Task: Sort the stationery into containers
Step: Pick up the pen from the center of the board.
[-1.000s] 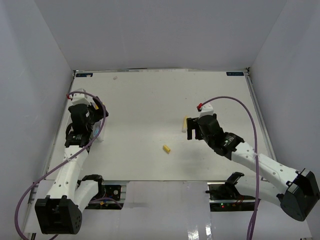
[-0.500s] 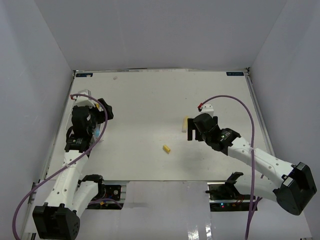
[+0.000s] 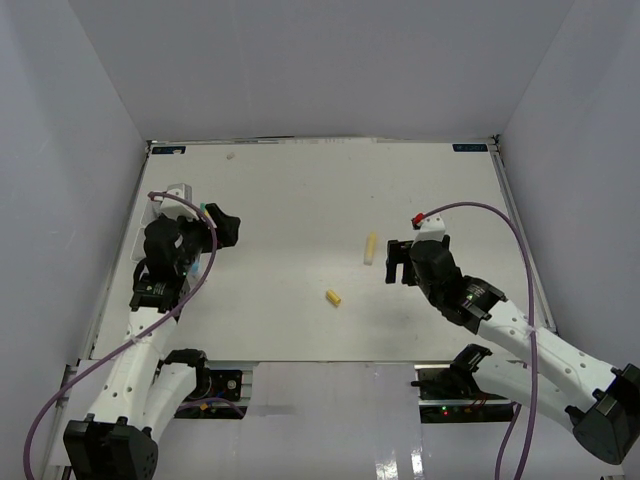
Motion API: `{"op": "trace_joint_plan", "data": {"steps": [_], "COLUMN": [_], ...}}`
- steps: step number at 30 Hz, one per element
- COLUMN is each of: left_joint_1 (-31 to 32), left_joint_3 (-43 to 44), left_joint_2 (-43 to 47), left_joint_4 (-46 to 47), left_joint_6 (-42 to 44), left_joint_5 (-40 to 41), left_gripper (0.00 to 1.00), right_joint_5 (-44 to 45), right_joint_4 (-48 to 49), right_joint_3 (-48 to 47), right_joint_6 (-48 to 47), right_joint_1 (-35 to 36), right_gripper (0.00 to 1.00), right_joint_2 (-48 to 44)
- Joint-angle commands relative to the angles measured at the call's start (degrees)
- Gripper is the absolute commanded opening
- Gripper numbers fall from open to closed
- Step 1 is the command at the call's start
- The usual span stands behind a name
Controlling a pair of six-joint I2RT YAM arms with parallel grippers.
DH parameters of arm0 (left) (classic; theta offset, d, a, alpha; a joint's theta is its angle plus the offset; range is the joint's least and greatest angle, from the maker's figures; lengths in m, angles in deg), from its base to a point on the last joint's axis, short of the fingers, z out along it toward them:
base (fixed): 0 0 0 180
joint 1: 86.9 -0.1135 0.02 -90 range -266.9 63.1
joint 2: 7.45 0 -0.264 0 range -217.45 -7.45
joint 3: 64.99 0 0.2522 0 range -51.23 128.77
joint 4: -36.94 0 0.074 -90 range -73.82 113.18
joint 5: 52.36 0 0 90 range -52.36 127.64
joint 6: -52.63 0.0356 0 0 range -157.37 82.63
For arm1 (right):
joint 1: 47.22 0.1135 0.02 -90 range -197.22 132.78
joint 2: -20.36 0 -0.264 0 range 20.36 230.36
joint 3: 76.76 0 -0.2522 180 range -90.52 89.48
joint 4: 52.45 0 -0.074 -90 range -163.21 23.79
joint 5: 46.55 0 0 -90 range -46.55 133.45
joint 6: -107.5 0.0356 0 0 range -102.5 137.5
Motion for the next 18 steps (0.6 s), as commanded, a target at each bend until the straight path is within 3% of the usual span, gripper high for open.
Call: {"op": "trace_joint_plan", "data": {"steps": [1, 18], "left_joint_1": [0.85, 4.01], "left_joint_3": [-1.54, -1.11], "left_joint_2": [0.74, 0.56], "left_joint_4": [2.07, -1.09], "left_joint_6": [0.24, -1.17], "left_joint_5": [-5.27, -2.38], "left_gripper": [0.98, 0.98], "right_joint_5": [0.83, -1.11], "right_joint_4": [4.2, 8.77], "right_joint_3": [0.89, -2.18], "right_joint_6": [-1.62, -1.0], "right_joint_1": [-0.11, -0.11], "right_gripper": [0.9, 0.9], "right_joint_2": [-1.31, 11.87]}}
